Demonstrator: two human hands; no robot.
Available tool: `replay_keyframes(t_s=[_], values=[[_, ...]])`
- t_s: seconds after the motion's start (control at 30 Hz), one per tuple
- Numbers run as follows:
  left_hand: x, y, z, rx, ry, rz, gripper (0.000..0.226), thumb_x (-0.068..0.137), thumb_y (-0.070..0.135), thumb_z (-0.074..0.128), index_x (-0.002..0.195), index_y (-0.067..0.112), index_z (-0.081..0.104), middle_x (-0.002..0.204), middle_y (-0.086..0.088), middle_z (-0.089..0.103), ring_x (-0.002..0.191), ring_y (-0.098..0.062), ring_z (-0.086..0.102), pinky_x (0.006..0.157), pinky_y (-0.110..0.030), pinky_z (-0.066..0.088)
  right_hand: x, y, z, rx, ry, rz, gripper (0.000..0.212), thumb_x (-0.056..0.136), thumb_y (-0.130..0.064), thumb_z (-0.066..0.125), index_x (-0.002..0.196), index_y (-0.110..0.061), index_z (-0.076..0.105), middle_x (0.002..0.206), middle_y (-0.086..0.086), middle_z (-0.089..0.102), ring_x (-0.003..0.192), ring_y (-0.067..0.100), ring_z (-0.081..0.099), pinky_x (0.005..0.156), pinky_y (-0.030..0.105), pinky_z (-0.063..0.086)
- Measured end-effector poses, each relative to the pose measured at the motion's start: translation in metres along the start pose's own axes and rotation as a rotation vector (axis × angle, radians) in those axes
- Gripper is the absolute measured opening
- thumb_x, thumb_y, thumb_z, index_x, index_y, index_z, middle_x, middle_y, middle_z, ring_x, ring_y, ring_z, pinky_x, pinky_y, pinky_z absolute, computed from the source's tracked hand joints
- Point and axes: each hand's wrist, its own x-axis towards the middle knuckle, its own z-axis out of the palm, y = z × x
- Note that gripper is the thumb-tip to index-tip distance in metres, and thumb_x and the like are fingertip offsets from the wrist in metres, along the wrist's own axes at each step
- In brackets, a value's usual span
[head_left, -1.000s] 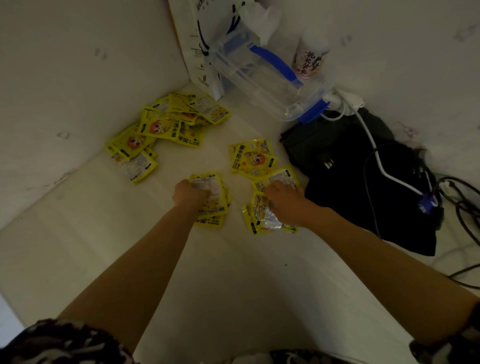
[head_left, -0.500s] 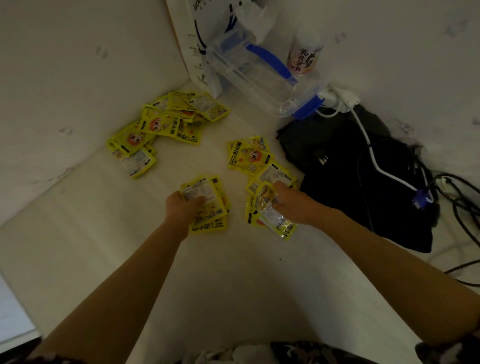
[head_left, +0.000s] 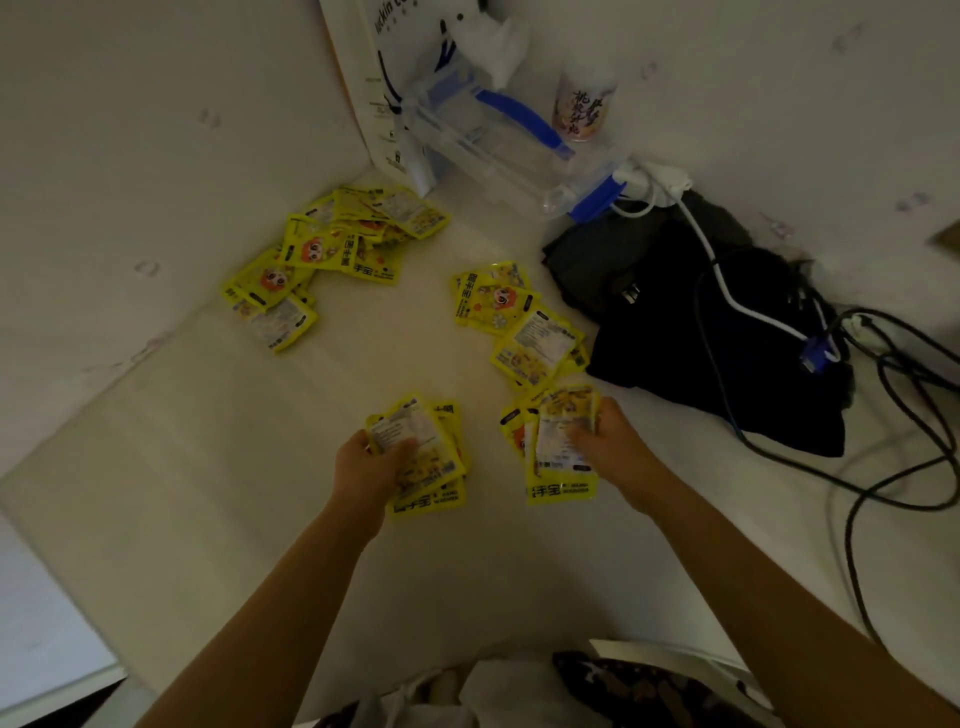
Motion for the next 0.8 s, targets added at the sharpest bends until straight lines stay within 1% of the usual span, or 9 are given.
replay_keyframes(t_s=[0.1,0.27,0.37,0.43,0.53,0.6,0.67,0.73,0.8], values=[[-0.005,-0.009,-0.011,0.019,-0.047,0.019,0.011,0.082,0.002,0.068,0.088,0.010,0.062,0.087,-0.014,0.066,0.071,-0.025,0.065,0.068,-0.039,0.057,-0.023,0.009,0.018,0.086,0.072,0.050,0.023,0.095,-0.014,0.050,0.116,-0.009,0.041,0.114,0.009,0.055,0.104,0.025,0.059,0.088,0.042,0.052],[-0.018,-0.017,-0.037,0.065,-0.130,0.073,0.016,0.084,0.005,0.068,0.099,0.005,0.063,0.085,-0.010,0.067,0.067,-0.020,0.066,0.049,-0.027,0.055,-0.057,0.023,0.055,0.190,0.197,0.090,0.023,0.095,-0.007,0.046,0.117,-0.013,0.040,0.114,0.010,0.056,0.104,0.027,0.060,0.083,0.042,0.054],[-0.023,-0.022,-0.058,0.081,-0.187,0.089,0.017,0.085,0.004,0.067,0.100,0.007,0.063,0.085,-0.008,0.068,0.070,-0.020,0.066,0.049,-0.026,0.054,-0.081,0.030,0.080,0.254,0.268,0.110,0.023,0.093,-0.001,0.043,0.113,-0.013,0.042,0.113,0.011,0.056,0.101,0.026,0.060,0.080,0.042,0.055],[-0.026,-0.026,-0.071,0.120,-0.223,0.108,0.018,0.084,0.005,0.068,0.101,0.007,0.063,0.087,-0.008,0.068,0.072,-0.019,0.067,0.051,-0.026,0.055,-0.099,0.033,0.096,0.264,0.318,0.074,0.029,0.087,0.007,0.039,0.107,-0.008,0.054,0.107,0.015,0.063,0.093,0.026,0.065,0.074,0.038,0.057],[-0.030,-0.034,-0.086,0.178,-0.287,0.158,0.018,0.083,0.006,0.070,0.100,0.008,0.065,0.087,-0.006,0.068,0.074,-0.019,0.066,0.053,-0.023,0.055,-0.128,0.045,0.119,0.302,0.380,0.053,0.034,0.084,0.009,0.037,0.098,-0.008,0.062,0.099,0.019,0.066,0.090,0.028,0.067,0.078,0.045,0.059],[-0.036,-0.039,-0.092,0.206,-0.335,0.170,0.016,0.081,0.006,0.071,0.096,0.010,0.066,0.087,-0.007,0.069,0.076,-0.022,0.067,0.058,-0.028,0.055,-0.147,0.055,0.130,0.365,0.442,0.121,0.026,0.089,0.005,0.039,0.091,-0.016,0.053,0.095,0.012,0.061,0.089,0.025,0.062,0.077,0.043,0.056],[-0.042,-0.046,-0.094,0.236,-0.379,0.165,0.016,0.079,0.008,0.074,0.094,0.011,0.067,0.089,-0.010,0.070,0.079,-0.026,0.067,0.066,-0.035,0.056,-0.162,0.071,0.139,0.416,0.489,0.166,0.016,0.091,-0.002,0.044,0.098,-0.016,0.047,0.102,0.011,0.058,0.095,0.025,0.060,0.078,0.042,0.054],[-0.049,-0.053,-0.093,0.278,-0.416,0.157,0.021,0.077,0.008,0.075,0.097,0.007,0.068,0.093,-0.016,0.070,0.081,-0.029,0.067,0.072,-0.044,0.057,-0.178,0.087,0.144,0.457,0.511,0.154,0.021,0.089,-0.007,0.049,0.110,-0.012,0.048,0.109,0.011,0.060,0.102,0.027,0.062,0.080,0.042,0.057],[-0.059,-0.060,-0.090,0.314,-0.469,0.156,0.027,0.074,0.009,0.077,0.099,0.007,0.068,0.095,-0.018,0.071,0.083,-0.031,0.067,0.076,-0.048,0.056,-0.193,0.105,0.148,0.495,0.557,0.152,0.025,0.086,-0.007,0.051,0.110,-0.015,0.053,0.106,0.010,0.063,0.099,0.024,0.064,0.079,0.042,0.058]])
